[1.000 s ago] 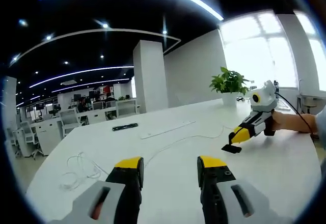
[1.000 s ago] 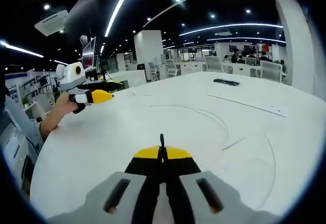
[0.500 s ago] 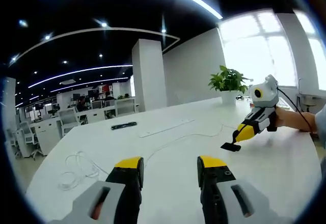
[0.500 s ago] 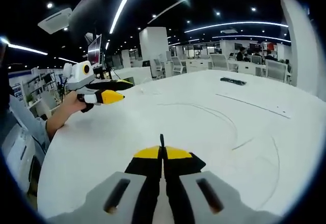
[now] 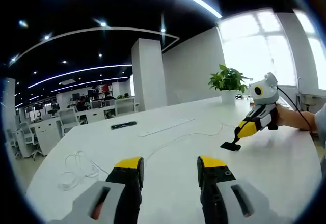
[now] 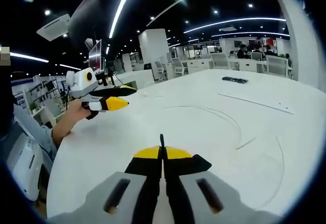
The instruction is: Peel open the Velcro strap on the desktop, arrange the wired earphones neatly onto it, and close the Velcro strap to secure them.
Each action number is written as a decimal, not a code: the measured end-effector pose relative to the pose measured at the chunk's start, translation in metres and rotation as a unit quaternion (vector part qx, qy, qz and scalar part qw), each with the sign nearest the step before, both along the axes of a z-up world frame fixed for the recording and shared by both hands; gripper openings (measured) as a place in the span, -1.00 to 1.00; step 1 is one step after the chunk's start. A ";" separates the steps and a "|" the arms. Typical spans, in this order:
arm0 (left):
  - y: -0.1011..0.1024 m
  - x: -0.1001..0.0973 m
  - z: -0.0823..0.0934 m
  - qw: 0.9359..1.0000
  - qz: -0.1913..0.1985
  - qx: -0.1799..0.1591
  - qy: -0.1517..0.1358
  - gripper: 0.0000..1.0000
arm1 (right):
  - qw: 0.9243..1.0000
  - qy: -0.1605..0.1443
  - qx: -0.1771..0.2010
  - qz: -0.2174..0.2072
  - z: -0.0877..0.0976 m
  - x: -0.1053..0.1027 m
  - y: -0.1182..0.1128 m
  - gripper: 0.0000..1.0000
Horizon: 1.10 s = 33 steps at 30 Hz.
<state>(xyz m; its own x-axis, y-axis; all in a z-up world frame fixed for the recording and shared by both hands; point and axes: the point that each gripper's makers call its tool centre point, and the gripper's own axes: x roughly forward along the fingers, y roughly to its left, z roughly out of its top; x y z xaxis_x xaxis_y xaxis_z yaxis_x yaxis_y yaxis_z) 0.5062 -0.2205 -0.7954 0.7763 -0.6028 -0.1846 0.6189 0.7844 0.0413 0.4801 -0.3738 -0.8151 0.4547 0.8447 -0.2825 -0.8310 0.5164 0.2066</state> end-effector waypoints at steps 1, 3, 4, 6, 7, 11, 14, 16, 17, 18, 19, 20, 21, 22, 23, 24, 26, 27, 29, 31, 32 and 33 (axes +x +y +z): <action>0.000 0.000 0.000 1.000 0.000 0.000 0.000 -0.09 | 1.000 -0.004 -0.024 -0.006 -0.002 0.001 -0.004 -0.95; 0.000 0.000 0.000 1.000 0.000 0.000 0.000 -0.09 | 0.999 -0.014 -0.029 -0.001 -0.001 -0.002 -0.003 -0.95; 0.000 0.000 0.000 1.000 0.000 0.000 0.000 -0.09 | 0.999 -0.014 -0.030 -0.001 -0.001 -0.002 -0.003 -0.95; 0.000 0.000 0.000 1.000 -0.001 0.000 0.001 -0.09 | 0.999 -0.012 -0.032 0.005 -0.002 -0.003 -0.002 -0.95; 0.000 0.000 0.000 1.000 -0.001 0.000 0.001 -0.09 | 0.999 -0.011 -0.032 0.006 -0.003 -0.004 -0.001 -0.95; 0.000 0.001 -0.001 1.000 0.000 0.000 0.001 -0.09 | 0.999 -0.010 -0.032 0.008 -0.002 -0.004 -0.002 -0.95; 0.001 0.001 0.000 1.000 0.000 0.000 0.001 -0.09 | 0.999 -0.007 -0.030 0.006 -0.001 -0.004 -0.002 -0.95; 0.001 0.002 -0.001 1.000 0.000 0.001 0.001 -0.09 | 0.999 -0.005 -0.030 0.008 -0.002 -0.004 -0.001 -0.95; 0.001 0.002 -0.001 1.000 0.000 0.001 0.001 -0.09 | 0.999 -0.004 -0.031 0.009 -0.002 -0.004 0.000 -0.95; 0.000 0.002 -0.001 1.000 0.000 0.001 0.001 -0.09 | 1.000 0.005 -0.007 0.019 0.003 -0.008 0.004 -0.95; 0.000 0.002 -0.001 1.000 -0.001 0.001 0.002 -0.09 | 1.000 0.010 0.002 0.023 0.006 -0.009 0.006 -0.95; 0.000 0.002 -0.001 1.000 0.000 0.001 0.002 -0.09 | 0.999 0.007 0.032 0.039 0.015 -0.013 0.013 -0.95; 0.001 0.003 -0.001 1.000 -0.001 0.001 0.002 -0.09 | 0.998 0.020 0.042 0.032 0.020 -0.016 0.013 -0.95; 0.001 0.003 -0.001 1.000 0.000 0.001 0.002 -0.09 | 1.000 -0.006 -0.012 0.017 0.011 -0.011 0.006 -0.95; 0.001 0.003 -0.001 1.000 0.000 0.002 0.002 -0.09 | 0.999 -0.036 -0.006 0.032 0.017 -0.014 0.011 -0.95; 0.001 0.003 -0.002 1.000 0.000 0.002 0.002 -0.09 | 0.999 -0.025 -0.003 0.028 0.018 -0.015 0.012 -0.95; 0.001 0.003 -0.002 1.000 0.000 0.002 0.003 -0.09 | 0.999 -0.027 -0.006 0.025 0.017 -0.011 0.009 -0.95; 0.001 0.004 -0.002 1.000 -0.001 0.003 0.003 -0.09 | 0.999 -0.027 -0.006 0.024 0.016 -0.009 0.009 -0.95; 0.001 0.004 -0.003 1.000 -0.001 0.005 0.004 -0.09 | 1.000 -0.023 0.003 0.019 0.017 -0.006 0.007 -0.95; 0.001 0.004 -0.003 1.000 0.000 0.005 0.004 -0.09 | 0.999 -0.029 0.003 0.013 0.019 -0.003 0.006 -0.94; 0.001 0.004 -0.003 1.000 0.000 0.004 0.004 -0.09 | 0.999 -0.036 0.000 0.012 0.020 -0.001 0.004 -0.94; 0.002 0.005 -0.002 1.000 0.000 0.004 0.004 -0.09 | 0.999 -0.044 -0.001 0.008 0.021 0.000 0.003 -0.94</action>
<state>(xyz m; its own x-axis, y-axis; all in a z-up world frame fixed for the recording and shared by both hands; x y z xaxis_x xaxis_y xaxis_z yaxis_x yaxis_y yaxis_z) 0.5107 -0.2189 -0.7978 0.7753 -0.6007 -0.1951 0.6186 0.7845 0.0426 0.4803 -0.3711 -0.7939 0.4635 0.8517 -0.2444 -0.8544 0.5027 0.1316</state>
